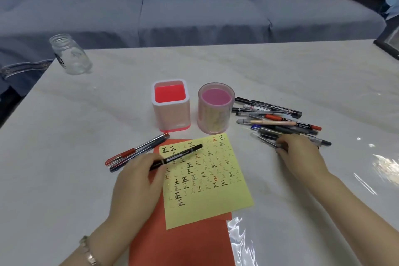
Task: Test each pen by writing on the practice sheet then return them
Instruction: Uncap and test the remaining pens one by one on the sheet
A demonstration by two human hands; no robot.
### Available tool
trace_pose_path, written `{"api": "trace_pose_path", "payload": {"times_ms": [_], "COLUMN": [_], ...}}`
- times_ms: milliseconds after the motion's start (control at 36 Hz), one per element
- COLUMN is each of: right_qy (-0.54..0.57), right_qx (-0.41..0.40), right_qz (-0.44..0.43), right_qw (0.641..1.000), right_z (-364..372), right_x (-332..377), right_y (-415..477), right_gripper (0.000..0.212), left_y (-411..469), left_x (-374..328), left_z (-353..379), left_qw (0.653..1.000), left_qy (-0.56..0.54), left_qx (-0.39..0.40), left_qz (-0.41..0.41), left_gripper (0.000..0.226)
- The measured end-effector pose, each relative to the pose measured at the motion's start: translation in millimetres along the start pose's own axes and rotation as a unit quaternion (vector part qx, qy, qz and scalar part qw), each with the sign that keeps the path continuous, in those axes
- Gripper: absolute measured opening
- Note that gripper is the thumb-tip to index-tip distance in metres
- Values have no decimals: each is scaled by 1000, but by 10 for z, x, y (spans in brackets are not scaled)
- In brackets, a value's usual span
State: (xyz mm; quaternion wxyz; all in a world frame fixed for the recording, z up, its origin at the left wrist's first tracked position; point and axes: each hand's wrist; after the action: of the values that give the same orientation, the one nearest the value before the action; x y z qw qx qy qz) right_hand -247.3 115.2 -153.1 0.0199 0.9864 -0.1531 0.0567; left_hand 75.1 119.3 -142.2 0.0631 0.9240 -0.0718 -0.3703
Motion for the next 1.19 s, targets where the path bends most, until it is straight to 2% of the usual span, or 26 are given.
{"api": "trace_pose_path", "payload": {"times_ms": [56, 139, 250, 306, 389, 472, 556, 611, 639, 695, 778, 806, 833, 861, 917, 972, 1028, 1111, 1195], "right_qy": [7, 79, 152, 172, 200, 236, 282, 318, 362, 477, 636, 668, 676, 664, 610, 595, 609, 634, 648], "right_qx": [-1, 4, 4, 20, 55, 95, 119, 154, 188, 243, 252, 247, 246, 253, 261, 230, 212, 219, 231], "right_qz": [-18, -43, -119, -155, -199, -223, -236, -214, -188, -139, -75, -54, -41, -36, -45, -37, -13, -25, -62], "right_qw": [1000, 996, 981, 973, 958, 941, 922, 911, 893, 833, 726, 700, 693, 703, 747, 770, 764, 741, 723], "right_z": [7, -26, -138, -209, -311, -406, -471, -533, -576, -641, -650, -624, -591, -566, -503, -415, -379, -379, -384], "right_x": [15, 104, 354, 512, 748, 976, 1115, 1141, 1143, 1100, 1047, 1055, 1091, 1155, 1324, 1464, 1535, 1541, 1487], "right_y": [-24, -125, -310, -409, -561, -688, -767, -773, -761, -716, -672, -675, -689, -719, -797, -856, -889, -914, -944], "right_gripper": [17, 20, 19, 17, 15, 13, 17, 20, 16, 15, 39, 44, 43, 36, 30, 34, 33, 30, 41], "left_y": [-21, -24, -13, -12, -14, -37, -78, -109, -126, -166, -235, -261, -281, -295, -307, -319, -331, -341, -338], "left_x": [180, 395, 482, 385, 143, -40, -58, -40, -17, -44, -126, -146, -168, -195, -237, -255, -254, -236, -219], "left_z": [-20, -45, -31, -16, -12, 39, 104, 111, 123, 99, 32, 31, 39, 45, 76, 99, 84, 32, -33], "left_qw": [998, 993, 990, 992, 992, 957, 938, 943, 946, 957, 979, 978, 975, 971, 965, 958, 956, 955, 955], "left_qy": [60, 111, 134, 109, 9, 33, 41, 27, 26, 8, -101, -137, -163, -178, -184, -178, -184, -193, -190], "left_qx": [-17, -45, -53, -53, -10, 44, 61, 75, 78, 94, 111, 118, 117, 117, 129, 140, 145, 149, 186], "left_qz": [7, 2, 1, 19, 122, 284, 339, 324, 314, 273, 140, 107, 98, 105, 134, 174, 178, 170, 130], "left_gripper": [10, 4, 37, 45, 48, 42, 26, 33, 34, 34, 27, 24, 22, 23, 32, 33, 30, 31, 26]}}
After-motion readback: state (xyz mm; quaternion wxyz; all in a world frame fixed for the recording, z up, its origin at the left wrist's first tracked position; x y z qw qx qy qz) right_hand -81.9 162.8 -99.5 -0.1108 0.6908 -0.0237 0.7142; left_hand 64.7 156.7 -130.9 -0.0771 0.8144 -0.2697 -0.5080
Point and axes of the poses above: each hand's wrist, its own y-axis towards the middle knuckle, its own z-axis out of the palm, x = y × z, and after that the axes turned 7 degrees about -y, right-handed
